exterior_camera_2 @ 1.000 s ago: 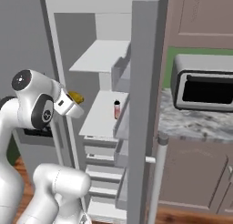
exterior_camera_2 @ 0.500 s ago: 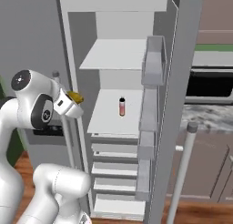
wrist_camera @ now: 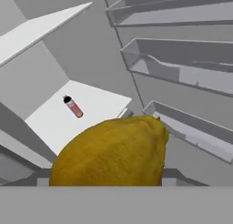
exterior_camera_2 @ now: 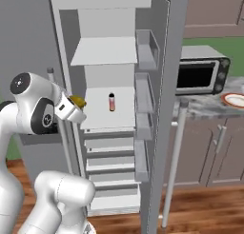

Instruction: Pick lemon from the fridge and place it on the plate on the counter.

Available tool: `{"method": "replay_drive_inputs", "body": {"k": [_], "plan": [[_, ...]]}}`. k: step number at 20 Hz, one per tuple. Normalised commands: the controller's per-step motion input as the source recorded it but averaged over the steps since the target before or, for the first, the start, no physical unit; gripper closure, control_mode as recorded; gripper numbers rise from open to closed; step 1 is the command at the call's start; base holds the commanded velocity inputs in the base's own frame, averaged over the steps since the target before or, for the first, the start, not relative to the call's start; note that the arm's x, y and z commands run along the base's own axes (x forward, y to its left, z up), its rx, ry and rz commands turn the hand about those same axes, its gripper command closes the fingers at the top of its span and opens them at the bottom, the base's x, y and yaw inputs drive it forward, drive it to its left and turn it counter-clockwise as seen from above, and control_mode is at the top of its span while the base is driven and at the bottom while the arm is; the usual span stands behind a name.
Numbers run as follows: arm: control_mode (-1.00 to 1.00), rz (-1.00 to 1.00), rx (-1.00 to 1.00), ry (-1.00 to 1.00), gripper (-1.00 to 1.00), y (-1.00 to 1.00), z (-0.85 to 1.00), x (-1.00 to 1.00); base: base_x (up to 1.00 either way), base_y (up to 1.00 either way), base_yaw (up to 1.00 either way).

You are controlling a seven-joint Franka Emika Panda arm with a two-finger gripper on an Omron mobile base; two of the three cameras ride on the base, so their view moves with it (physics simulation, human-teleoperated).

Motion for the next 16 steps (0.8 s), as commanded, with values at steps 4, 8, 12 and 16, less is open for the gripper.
{"method": "replay_drive_inputs", "body": {"k": [4,8,12,16], "plan": [[1.00,0.00,0.00,0.00,1.00,0.00,0.00,0.00,-0.51,0.08,-0.34],[1.00,0.00,0.00,0.00,1.00,0.00,0.00,0.00,-0.47,0.01,-0.35],[1.00,0.00,0.00,0.00,1.00,0.00,0.00,0.00,-0.45,0.00,-0.33],[1.00,0.00,0.00,0.00,1.00,0.00,0.00,0.00,-0.50,0.00,-0.28]]}}
